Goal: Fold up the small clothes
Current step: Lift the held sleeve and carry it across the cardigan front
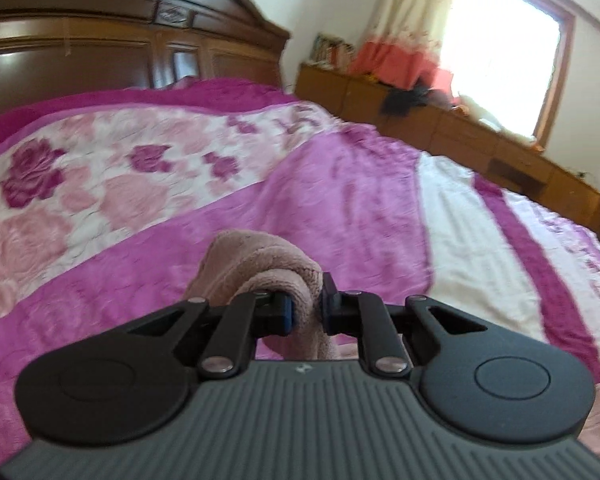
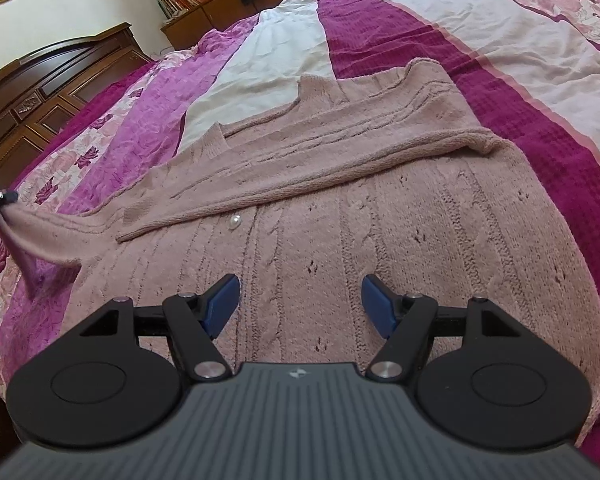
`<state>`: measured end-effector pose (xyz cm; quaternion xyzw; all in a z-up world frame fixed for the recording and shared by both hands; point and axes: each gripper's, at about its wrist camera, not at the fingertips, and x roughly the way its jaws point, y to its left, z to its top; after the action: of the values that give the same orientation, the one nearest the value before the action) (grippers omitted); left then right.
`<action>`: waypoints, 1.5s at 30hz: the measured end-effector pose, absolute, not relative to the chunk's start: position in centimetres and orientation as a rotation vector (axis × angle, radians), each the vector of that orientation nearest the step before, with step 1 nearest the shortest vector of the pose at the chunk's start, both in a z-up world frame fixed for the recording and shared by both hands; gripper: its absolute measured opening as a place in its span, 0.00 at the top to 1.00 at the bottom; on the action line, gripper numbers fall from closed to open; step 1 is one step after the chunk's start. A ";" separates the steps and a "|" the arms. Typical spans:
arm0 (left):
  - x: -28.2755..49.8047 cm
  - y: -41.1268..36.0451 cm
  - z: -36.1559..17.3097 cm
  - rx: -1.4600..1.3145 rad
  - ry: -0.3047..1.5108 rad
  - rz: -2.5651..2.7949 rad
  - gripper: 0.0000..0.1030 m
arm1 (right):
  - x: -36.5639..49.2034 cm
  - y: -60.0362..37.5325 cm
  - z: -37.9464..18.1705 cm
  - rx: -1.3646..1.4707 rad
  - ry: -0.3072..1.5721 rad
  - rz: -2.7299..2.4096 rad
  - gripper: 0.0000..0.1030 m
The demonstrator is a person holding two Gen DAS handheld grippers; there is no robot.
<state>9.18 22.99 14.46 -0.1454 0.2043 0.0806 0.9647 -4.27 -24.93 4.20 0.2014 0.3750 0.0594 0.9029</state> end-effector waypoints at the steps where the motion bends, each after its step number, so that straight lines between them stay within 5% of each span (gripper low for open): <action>1: 9.3 22.6 14.8 -0.294 0.408 0.152 0.86 | -4.3 -25.0 4.2 0.417 0.773 0.124 0.28; 20: 11.6 9.9 17.5 -0.237 0.380 -0.061 0.86 | -4.1 -27.3 5.1 0.474 0.733 0.120 0.28; 38: 13.3 -1.4 6.0 -0.111 0.652 -0.236 0.85 | -4.6 -30.4 3.7 0.559 0.734 0.098 0.28; 45: 12.8 -3.4 3.5 -0.061 0.740 -0.294 0.77 | -4.5 -30.6 3.4 0.572 0.732 0.099 0.28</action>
<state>12.80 -3.38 3.47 -0.0296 0.3600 -0.1430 0.9214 -4.52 -30.56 3.37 0.2759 0.3529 0.0478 0.8928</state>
